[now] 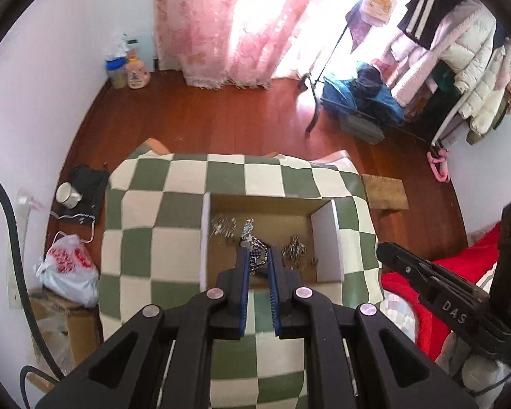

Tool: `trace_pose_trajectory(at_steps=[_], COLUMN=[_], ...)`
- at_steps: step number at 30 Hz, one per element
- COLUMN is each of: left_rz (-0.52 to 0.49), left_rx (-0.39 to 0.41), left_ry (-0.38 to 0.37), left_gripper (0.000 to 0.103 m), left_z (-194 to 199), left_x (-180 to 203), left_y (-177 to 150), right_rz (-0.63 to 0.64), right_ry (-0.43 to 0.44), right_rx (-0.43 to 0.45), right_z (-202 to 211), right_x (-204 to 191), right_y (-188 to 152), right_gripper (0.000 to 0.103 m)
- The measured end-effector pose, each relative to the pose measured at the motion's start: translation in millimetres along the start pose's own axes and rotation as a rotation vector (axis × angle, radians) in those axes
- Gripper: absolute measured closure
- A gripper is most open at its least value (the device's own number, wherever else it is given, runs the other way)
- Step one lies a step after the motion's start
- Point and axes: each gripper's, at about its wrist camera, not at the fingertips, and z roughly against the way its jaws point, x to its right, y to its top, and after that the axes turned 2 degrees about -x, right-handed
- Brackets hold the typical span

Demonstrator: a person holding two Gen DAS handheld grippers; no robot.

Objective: Organize jewelry
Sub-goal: 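Carry both held pieces into the box and open both tools to release them, then withdraw both open tools up and away from the box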

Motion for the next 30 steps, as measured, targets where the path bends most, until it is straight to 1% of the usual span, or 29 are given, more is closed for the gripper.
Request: trace_pose_trajectory(at_steps=[3, 5, 7, 11, 16, 20, 26, 28, 29, 30], left_rz=[-0.003, -0.002, -0.014, -0.019, -0.006, 0.002, 0.042, 0.050, 0.055, 0.064], left_rx=[-0.048, -0.085, -0.115, -0.150, -0.177, -0.188, -0.167, -0.149, -0.143, -0.135], left_ry=[-0.011, -0.014, 0.008, 0.039, 0.044, 0.040, 0.036, 0.046, 0.055, 0.061], left_gripper=[0.095, 0.095, 0.095, 0.095, 0.095, 0.095, 0.093, 0.091, 0.091, 0.091], left_z=[-28.5, -50.0, -67.4, -91.1, -104.7, -111.3, -107.1, -101.3, -99.6, -96.7], left_x=[-2.3, -3.7, -3.5, -6.7, -8.3, -6.3, -8.6, -8.9, -8.8, -9.4], left_y=[15.1, 20.0, 22.0, 22.3, 21.8, 23.4, 28.6, 30.9, 32.4, 34.0], right_rz=[0.009, 0.028, 0.054, 0.075, 0.071, 0.064, 0.051, 0.056, 0.055, 0.052], right_ry=[0.036, 0.033, 0.024, 0.009, -0.017, -0.027, -0.024, -0.028, -0.029, -0.025], right_rx=[-0.030, -0.045, -0.068, -0.110, -0.151, -0.166, -0.176, -0.172, -0.166, -0.156], right_z=[-19.8, -33.9, -51.9, -78.9, -106.9, -116.7, -125.7, -124.1, -122.5, -119.1], right_x=[-1.1, -3.0, -4.8, -3.1, 4.8, 9.3, 13.0, 12.9, 13.2, 13.4], right_y=[20.4, 29.3, 37.3, 41.7, 41.5, 40.7, 47.7, 50.3, 50.7, 51.3], right_gripper=[0.090, 0.090, 0.090, 0.090, 0.090, 0.090, 0.088, 0.073, 0.053, 0.044])
